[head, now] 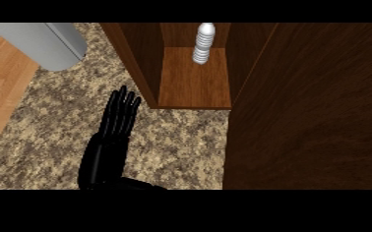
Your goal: Pick up the bottled water, place it into the cabinet and close the cabinet
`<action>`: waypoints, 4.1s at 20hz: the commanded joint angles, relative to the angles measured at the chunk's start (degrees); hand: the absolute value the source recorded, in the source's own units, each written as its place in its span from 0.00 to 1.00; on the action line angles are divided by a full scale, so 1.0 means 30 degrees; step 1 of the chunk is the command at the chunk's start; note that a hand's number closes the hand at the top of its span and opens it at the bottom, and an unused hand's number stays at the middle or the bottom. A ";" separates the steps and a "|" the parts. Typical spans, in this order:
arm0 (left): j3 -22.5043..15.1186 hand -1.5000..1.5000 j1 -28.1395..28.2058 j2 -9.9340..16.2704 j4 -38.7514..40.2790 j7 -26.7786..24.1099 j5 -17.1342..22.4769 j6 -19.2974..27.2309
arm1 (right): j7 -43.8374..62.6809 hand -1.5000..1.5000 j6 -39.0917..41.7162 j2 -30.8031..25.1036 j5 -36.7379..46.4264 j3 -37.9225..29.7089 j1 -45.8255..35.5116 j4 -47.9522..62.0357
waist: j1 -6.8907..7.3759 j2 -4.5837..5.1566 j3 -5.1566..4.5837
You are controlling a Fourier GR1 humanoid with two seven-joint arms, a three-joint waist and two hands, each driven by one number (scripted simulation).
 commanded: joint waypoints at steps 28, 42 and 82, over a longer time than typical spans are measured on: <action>0.4368 0.00 0.6356 0.4344 -0.3648 -0.1545 0.3064 -0.4126 | 1.0309 1.00 -0.6195 0.4722 0.9169 1.1529 -1.2052 -0.1220 | 0.0594 -0.0052 -0.0159; 0.5402 0.00 0.6571 0.4828 -0.3255 -0.2155 0.3618 -0.5559 | 1.1408 1.00 -0.7111 0.4654 0.8328 1.1223 -1.6092 0.1001 | 0.0844 0.0132 -0.0204; 0.6712 0.00 0.7525 0.6057 -0.3591 -0.2260 0.4839 -0.8020 | 0.9999 1.00 -1.0646 0.4711 -0.1348 0.4152 -1.4957 0.5263 | 0.2178 0.0923 -0.0108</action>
